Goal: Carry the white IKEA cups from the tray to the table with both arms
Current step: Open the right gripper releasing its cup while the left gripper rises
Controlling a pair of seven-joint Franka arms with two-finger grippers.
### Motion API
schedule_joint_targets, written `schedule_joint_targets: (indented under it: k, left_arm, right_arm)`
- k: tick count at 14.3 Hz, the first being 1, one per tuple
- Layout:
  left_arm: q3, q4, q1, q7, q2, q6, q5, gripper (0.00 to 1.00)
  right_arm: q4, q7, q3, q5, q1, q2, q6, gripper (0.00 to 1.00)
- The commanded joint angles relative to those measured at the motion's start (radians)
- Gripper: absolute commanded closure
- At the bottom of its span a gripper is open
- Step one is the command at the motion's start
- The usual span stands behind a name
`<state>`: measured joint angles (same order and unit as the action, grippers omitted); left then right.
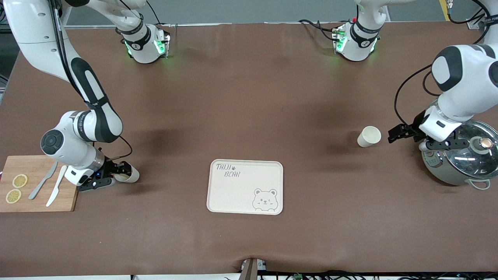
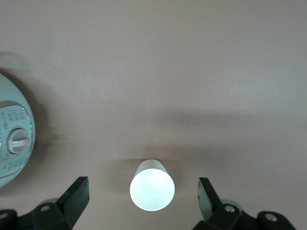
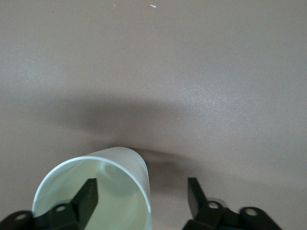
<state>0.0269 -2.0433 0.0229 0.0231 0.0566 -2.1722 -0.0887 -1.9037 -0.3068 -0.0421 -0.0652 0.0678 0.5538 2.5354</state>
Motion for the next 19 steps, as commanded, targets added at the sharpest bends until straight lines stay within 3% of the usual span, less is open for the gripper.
schedule_joint_targets:
  k: [1, 4, 7, 10, 14, 19]
  left_arm:
    - [0.007, 0.069, -0.001, 0.047, -0.001, 0.060, 0.023, 0.00]
    - [0.007, 0.141, -0.009, 0.051, -0.001, 0.144, 0.023, 0.00]
    - [0.004, 0.221, -0.037, 0.083, -0.003, 0.254, 0.023, 0.00]
    - [-0.004, 0.284, -0.060, 0.089, -0.021, 0.337, 0.023, 0.00]
    - [0.002, 0.285, -0.063, 0.071, -0.078, 0.374, 0.040, 0.00]
    - [-0.001, 0.285, -0.067, -0.072, -0.124, 0.460, 0.133, 0.00]
  right_arm:
    - [-0.005, -0.018, -0.007, -0.019, 0.010, -0.020, -0.012, 0.00]
    - [0.021, -0.018, -0.007, -0.018, 0.012, -0.066, -0.127, 0.00]
    - [0.116, -0.020, -0.005, -0.018, 0.032, -0.116, -0.336, 0.00]
    - [0.282, -0.009, -0.001, -0.018, 0.032, -0.149, -0.605, 0.00]
    - [0.510, 0.062, 0.001, -0.016, 0.030, -0.172, -0.871, 0.00]
    - [0.554, 0.279, -0.005, -0.002, -0.025, -0.238, -0.943, 0.00]
